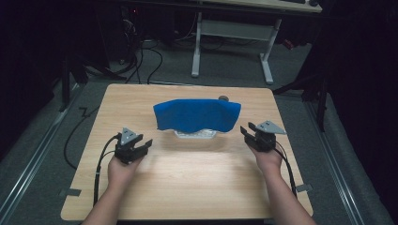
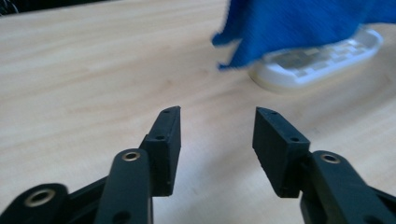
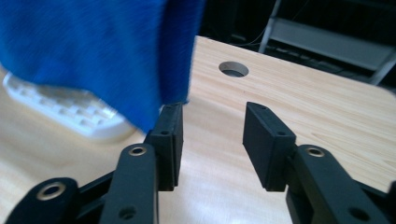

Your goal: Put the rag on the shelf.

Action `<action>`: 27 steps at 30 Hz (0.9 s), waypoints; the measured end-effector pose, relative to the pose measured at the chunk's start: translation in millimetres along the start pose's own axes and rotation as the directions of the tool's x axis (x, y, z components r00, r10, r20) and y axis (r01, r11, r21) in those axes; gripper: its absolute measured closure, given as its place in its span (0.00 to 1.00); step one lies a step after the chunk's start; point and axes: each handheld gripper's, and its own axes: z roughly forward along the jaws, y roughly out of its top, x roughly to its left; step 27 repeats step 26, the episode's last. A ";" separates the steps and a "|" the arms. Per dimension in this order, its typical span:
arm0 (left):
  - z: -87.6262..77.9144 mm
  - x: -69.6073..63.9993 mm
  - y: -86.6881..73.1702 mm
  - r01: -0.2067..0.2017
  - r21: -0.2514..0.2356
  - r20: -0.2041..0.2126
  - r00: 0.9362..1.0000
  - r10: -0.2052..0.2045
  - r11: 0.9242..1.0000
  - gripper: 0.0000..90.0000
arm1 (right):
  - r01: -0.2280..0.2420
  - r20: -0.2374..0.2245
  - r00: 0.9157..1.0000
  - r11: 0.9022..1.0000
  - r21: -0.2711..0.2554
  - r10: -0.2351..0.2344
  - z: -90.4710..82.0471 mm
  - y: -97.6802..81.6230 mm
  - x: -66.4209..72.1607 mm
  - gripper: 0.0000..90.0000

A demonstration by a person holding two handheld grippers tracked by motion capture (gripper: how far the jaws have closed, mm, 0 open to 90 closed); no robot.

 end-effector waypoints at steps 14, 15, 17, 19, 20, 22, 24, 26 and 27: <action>-39.6 -74.9 -37.8 -0.049 0.064 0.117 0.992 0.042 0.997 0.52 | 0.054 -0.061 0.997 0.996 0.075 -0.049 -56.2 -56.4 46.1 0.51; -40.8 -81.9 -39.8 -0.054 0.071 0.134 0.990 0.044 0.996 0.52 | 0.046 -0.072 0.997 0.996 0.070 -0.041 -59.7 -56.6 51.0 0.51; -42.5 -94.6 -42.8 -0.072 0.094 0.166 0.985 0.056 0.993 0.51 | 0.031 -0.092 0.995 0.997 0.067 -0.025 -64.7 -57.2 58.7 0.50; -42.6 -111.8 -45.8 -0.116 0.097 0.200 0.975 0.095 0.989 0.50 | 0.011 -0.113 0.994 0.997 0.070 -0.003 -72.0 -59.6 70.0 0.50; -41.3 -118.7 -45.8 -0.153 0.095 0.205 0.970 0.131 0.984 0.49 | 0.008 -0.127 0.992 0.997 0.071 0.002 -74.4 -61.1 75.3 0.50; -38.3 -127.4 -44.3 -0.230 0.093 0.193 0.959 0.209 0.969 0.48 | 0.041 -0.145 0.989 0.997 0.071 -0.030 -75.6 -62.2 84.0 0.50; -35.4 -128.3 -43.8 -0.236 0.094 0.199 0.956 0.214 0.967 0.48 | 0.091 -0.159 0.984 0.994 0.067 -0.079 -72.5 -60.5 88.9 0.50; -33.3 -125.8 -44.7 -0.215 0.108 0.218 0.958 0.188 0.971 0.48 | 0.087 -0.155 0.985 0.993 0.076 -0.074 -69.3 -60.3 87.6 0.50; -33.3 -125.8 -44.7 -0.215 0.108 0.218 0.958 0.188 0.971 0.48 | 0.087 -0.155 0.985 0.993 0.076 -0.074 -69.3 -60.3 87.6 0.50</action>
